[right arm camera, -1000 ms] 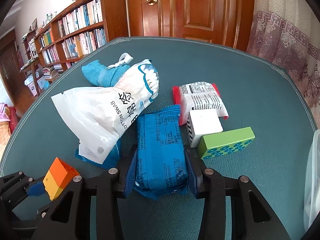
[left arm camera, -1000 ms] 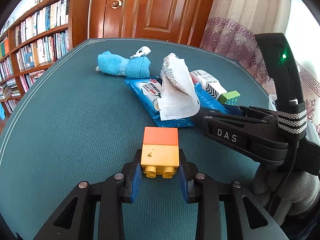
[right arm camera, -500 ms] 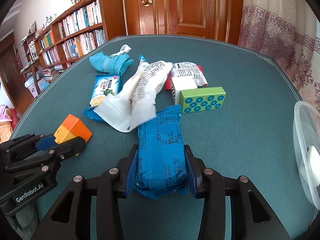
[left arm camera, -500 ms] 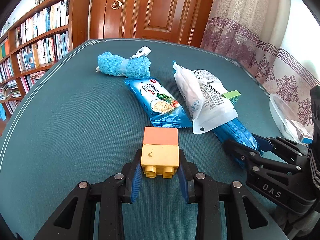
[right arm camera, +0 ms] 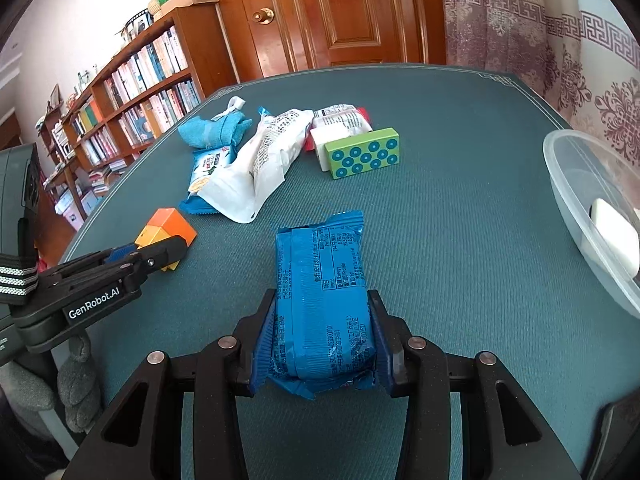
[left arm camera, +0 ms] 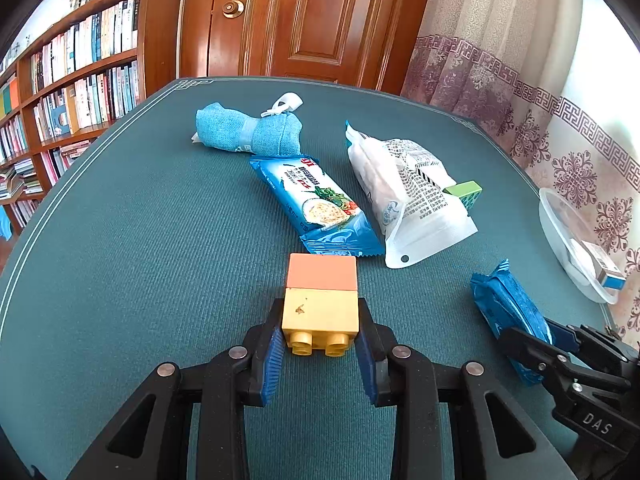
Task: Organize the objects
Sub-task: 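Grasp the blue wrapped packet with the right gripper while the left gripper holds the brick, then carry the blue packet into the basin and open the right gripper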
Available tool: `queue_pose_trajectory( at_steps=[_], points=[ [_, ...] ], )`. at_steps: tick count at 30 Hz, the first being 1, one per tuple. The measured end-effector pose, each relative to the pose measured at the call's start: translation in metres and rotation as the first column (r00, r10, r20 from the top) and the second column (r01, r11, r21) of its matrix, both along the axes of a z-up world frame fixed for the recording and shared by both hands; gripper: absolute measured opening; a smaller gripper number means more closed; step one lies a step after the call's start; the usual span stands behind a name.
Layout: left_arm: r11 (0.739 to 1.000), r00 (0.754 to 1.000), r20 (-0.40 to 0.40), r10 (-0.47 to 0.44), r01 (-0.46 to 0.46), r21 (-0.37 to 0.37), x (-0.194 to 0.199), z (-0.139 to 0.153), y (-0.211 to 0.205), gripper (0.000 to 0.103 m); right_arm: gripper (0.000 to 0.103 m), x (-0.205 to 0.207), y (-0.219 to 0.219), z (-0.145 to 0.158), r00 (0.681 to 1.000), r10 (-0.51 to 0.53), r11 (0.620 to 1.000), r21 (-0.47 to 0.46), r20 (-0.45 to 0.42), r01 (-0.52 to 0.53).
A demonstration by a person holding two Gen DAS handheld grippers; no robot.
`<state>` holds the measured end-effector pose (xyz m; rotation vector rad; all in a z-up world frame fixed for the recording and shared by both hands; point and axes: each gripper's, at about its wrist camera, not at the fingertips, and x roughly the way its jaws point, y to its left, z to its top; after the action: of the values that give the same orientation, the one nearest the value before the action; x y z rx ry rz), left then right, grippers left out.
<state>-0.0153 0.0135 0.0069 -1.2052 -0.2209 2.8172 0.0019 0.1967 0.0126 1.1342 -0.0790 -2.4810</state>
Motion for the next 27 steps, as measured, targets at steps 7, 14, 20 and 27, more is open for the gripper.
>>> queue_pose_trajectory(
  at_steps=[7,14,20,27],
  points=[
    [1.000,1.000,-0.009,-0.025,0.025,0.003,0.003,0.001,0.003,0.033,0.044,0.000,0.016,-0.001,0.999,-0.027,0.997,-0.074,0.033,0.030],
    [0.999,0.998,-0.063,-0.030,0.029,-0.026,0.010,0.007,0.007,0.033,0.044,-0.002,0.027,0.010,0.998,-0.067,0.994,-0.081,0.012,0.068],
    [0.999,0.998,-0.062,-0.018,0.017,-0.029,0.009,0.007,0.005,0.033,0.044,-0.008,0.059,0.028,0.986,-0.162,0.983,-0.094,-0.027,0.159],
    [0.999,0.998,-0.059,-0.014,0.011,-0.047,0.008,0.007,0.008,0.033,0.044,-0.016,0.107,0.051,0.951,-0.295,0.954,-0.080,-0.096,0.288]
  ],
)
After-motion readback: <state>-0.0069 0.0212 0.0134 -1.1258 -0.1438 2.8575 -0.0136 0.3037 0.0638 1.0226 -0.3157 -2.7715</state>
